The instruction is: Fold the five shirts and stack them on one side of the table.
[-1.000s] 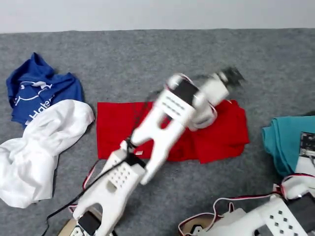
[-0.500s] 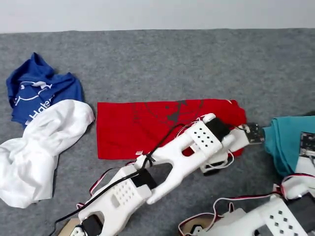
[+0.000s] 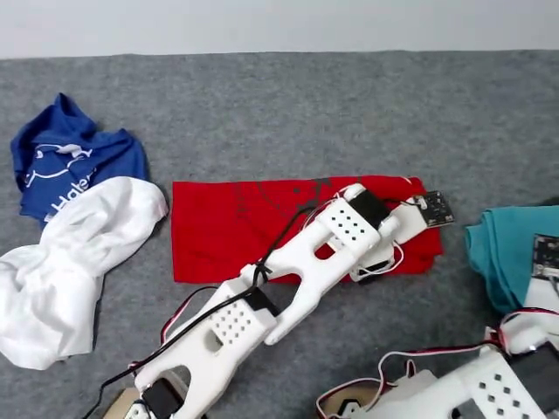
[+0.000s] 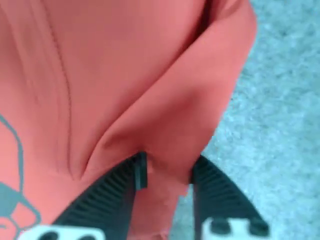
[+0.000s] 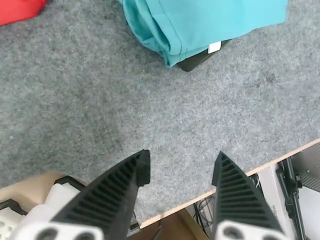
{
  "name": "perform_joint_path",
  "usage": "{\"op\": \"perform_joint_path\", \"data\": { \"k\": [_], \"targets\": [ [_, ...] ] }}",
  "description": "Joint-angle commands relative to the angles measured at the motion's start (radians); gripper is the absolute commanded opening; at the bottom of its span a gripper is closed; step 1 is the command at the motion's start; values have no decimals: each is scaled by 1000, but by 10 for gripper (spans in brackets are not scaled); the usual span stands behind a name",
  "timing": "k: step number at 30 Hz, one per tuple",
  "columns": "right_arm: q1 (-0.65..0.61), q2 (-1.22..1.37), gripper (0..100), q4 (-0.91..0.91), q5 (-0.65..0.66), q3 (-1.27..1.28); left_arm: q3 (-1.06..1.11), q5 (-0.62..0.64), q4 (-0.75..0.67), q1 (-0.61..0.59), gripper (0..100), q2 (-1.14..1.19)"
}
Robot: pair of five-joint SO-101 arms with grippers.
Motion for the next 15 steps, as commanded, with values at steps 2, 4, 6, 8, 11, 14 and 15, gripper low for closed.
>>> {"op": "perform_joint_path", "data": {
  "k": [2, 4, 6, 8, 11, 14, 15],
  "targets": [
    [-50, -10, 217, -5, -3, 25, -197, -21, 101, -6, 70, 41],
    [-67, -10, 217, -2, -3, 32, -275, -48, 144, -6, 45, 57],
    [-76, -10, 217, -1, -11, 32, -312, -54, 144, -8, 23, 57],
    [-76, -10, 217, -1, -32, 32, -325, -72, 143, -17, 13, 41],
    [-76, -10, 217, -1, -32, 32, -329, -80, 143, -26, 13, 11],
    [-76, -10, 217, -1, -32, 32, -332, -81, 143, -35, 14, -5],
    [-76, -10, 217, -1, -32, 32, -332, -81, 141, -35, 14, -6]
  ]
}}
